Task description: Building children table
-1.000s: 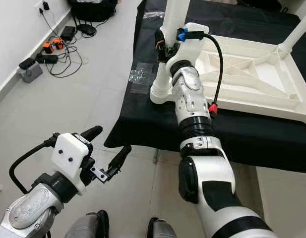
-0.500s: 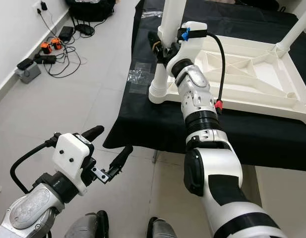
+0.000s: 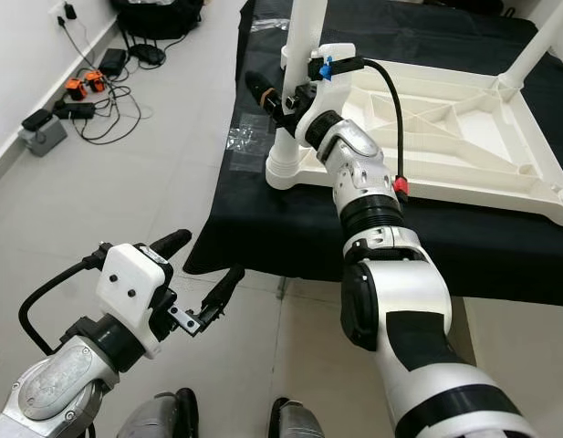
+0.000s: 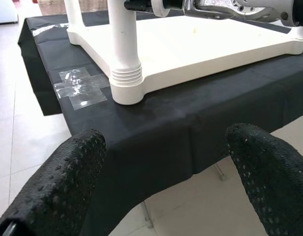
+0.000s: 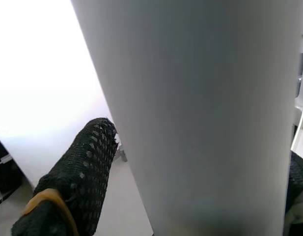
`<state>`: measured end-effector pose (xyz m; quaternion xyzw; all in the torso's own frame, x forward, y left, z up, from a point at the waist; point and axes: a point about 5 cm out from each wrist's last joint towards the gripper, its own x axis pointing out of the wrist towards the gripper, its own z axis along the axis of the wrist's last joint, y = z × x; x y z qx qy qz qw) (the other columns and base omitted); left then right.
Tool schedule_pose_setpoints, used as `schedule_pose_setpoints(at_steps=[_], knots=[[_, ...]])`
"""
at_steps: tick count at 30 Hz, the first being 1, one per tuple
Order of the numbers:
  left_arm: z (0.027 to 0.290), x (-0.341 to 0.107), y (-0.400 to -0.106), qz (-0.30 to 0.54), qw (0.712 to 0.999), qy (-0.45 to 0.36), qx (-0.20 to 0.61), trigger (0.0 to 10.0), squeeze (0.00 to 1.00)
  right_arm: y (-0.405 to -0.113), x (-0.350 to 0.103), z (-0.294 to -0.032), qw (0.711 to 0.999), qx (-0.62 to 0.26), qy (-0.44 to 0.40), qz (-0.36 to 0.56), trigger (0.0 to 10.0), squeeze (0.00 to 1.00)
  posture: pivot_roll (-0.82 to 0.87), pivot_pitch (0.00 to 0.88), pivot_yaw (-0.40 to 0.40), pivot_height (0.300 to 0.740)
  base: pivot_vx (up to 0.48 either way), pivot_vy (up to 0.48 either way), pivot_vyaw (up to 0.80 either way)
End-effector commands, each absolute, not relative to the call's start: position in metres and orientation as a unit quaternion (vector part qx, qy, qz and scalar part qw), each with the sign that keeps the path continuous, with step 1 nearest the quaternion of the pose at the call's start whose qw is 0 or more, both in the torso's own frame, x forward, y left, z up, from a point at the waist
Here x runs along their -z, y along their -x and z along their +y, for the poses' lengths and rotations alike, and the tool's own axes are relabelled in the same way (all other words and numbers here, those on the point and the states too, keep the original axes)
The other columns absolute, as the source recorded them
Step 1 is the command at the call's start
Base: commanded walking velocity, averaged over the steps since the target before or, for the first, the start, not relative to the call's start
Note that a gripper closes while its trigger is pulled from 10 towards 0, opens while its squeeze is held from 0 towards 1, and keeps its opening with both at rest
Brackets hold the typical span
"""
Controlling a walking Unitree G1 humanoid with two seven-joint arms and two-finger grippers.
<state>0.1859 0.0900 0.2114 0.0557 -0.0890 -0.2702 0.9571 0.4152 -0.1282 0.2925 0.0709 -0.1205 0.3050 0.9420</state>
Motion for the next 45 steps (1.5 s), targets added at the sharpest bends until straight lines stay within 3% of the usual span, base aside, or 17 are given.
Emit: schedule_pose_setpoints(at_steps=[1, 3, 4, 5, 22, 28, 35, 40, 45], knots=[[0.089, -0.208, -0.185, -0.082, 0.957, -0.054, 0.272, 10.0, 0.00, -0.415, -0.288, -0.120, 0.938, -0.326, -0.058, -0.108, 10.0, 0.00, 0.12, 0.231, -0.075, 0.740, 0.000, 0.000, 0.00], [0.089, -0.208, -0.185, -0.082, 0.957, -0.054, 0.272, 10.0, 0.00, -0.415, -0.288, -0.119, 0.937, -0.327, -0.056, -0.106, 10.0, 0.00, 0.12, 0.231, -0.075, 0.740, 0.000, 0.000, 0.00], [0.089, -0.208, -0.185, -0.082, 0.958, -0.054, 0.271, 10.0, 0.00, -0.416, -0.287, -0.118, 0.939, -0.322, -0.056, -0.104, 8.5, 0.00, 0.12, 0.232, -0.077, 0.740, 0.000, 0.000, 0.00], [0.089, -0.208, -0.185, -0.082, 0.958, -0.054, 0.270, 10.0, 0.00, -0.417, -0.287, -0.118, 0.942, -0.314, -0.054, -0.104, 0.0, 0.00, 0.12, 0.232, -0.078, 0.740, 0.000, 0.000, 0.00], [0.089, -0.209, -0.187, -0.085, 0.958, -0.056, 0.268, 10.0, 0.00, -0.419, -0.273, -0.123, 0.962, -0.252, -0.044, -0.100, 0.0, 0.00, 0.11, 0.233, -0.076, 0.740, 0.000, 0.000, 0.00], [0.090, -0.209, -0.188, -0.086, 0.958, -0.057, 0.266, 10.0, 0.00, -0.424, -0.260, -0.148, 0.996, -0.060, -0.006, -0.065, 0.0, 0.00, 0.11, 0.236, -0.075, 0.740, 0.000, 0.000, 0.00], [0.090, -0.209, -0.189, -0.087, 0.958, -0.057, 0.267, 10.0, 0.00, -0.420, -0.256, -0.166, 0.990, 0.123, -0.028, -0.059, 0.0, 0.00, 0.11, 0.239, -0.077, 0.740, 0.000, 0.000, 0.00], [0.090, -0.210, -0.189, -0.088, 0.958, -0.057, 0.266, 10.0, 0.00, -0.415, -0.257, -0.164, 0.976, 0.201, -0.043, -0.066, 0.0, 0.00, 0.11, 0.240, -0.080, 0.740, 0.000, 0.000, 0.00], [0.090, -0.210, -0.189, -0.088, 0.959, -0.056, 0.265, 10.0, 0.00, -0.414, -0.258, -0.148, 0.974, 0.213, -0.058, -0.060, 0.0, 0.00, 0.11, 0.242, -0.081, 0.740, 0.000, 0.000, 0.00]])
